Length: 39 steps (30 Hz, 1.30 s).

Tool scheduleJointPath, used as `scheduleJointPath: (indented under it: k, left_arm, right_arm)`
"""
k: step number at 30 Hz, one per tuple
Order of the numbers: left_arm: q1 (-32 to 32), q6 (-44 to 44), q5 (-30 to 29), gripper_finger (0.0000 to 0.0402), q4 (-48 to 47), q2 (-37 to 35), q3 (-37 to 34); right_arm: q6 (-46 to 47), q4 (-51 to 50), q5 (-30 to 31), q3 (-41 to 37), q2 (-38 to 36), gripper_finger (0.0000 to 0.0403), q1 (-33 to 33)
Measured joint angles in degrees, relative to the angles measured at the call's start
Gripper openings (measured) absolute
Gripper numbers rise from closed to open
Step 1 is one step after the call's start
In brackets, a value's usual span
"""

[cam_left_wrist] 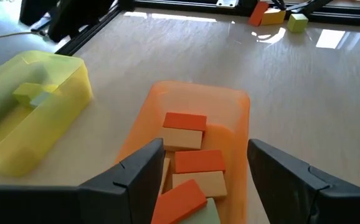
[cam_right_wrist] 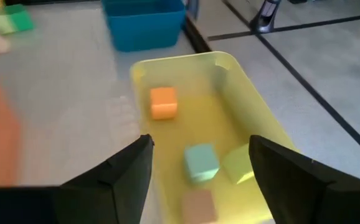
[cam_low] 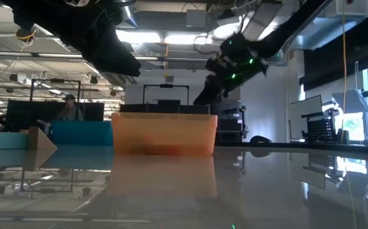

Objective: Sort blocks by size
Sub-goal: Put the light blue square block into the yellow bin, then put the orange triangle block into the blue bin

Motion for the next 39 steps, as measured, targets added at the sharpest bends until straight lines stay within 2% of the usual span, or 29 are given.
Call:
scheduleJointPath:
  k: [8, 12, 17, 23, 29, 34, 39]
  left_arm:
    - [0.0, 0.0, 0.0, 0.0219, 0.0, 0.0, 0.0]
    - [0.0, 0.0, 0.0, 0.0219, 0.0, 0.0, 0.0]
    - [0.0, 0.0, 0.0, 0.0219, 0.0, 0.0, 0.0]
    - [0.0, 0.8, 0.0, 0.0219, 0.0, 0.0, 0.0]
    - [0.0, 1.1, 0.0, 0.0219, 0.0, 0.0, 0.0]
    - [0.0, 1.1, 0.0, 0.0219, 0.0, 0.0, 0.0]
    - [0.0, 1.1, 0.0, 0.0219, 0.1, 0.0, 0.0]
  right_arm:
    - [0.4, -31.8, 2.9, 0.0, -18.7, 0.0255, 8.9]
    - [7.7, -48.0, 5.2, 0.0, -26.2, 0.0245, 16.0]
    - [22.4, -65.2, 7.9, 0.0, -31.7, 0.0232, 24.5]
    - [40.7, -77.3, 9.5, 0.0, -32.5, 0.0218, 33.1]
    - [54.0, -86.0, 9.4, 0.0, -31.0, 0.0204, 40.0]
    - [63.1, -89.4, 9.2, 0.0, -29.7, 0.0194, 43.8]
    - [71.8, -91.4, 4.5, 0.0, -27.5, 0.0181, 47.1]
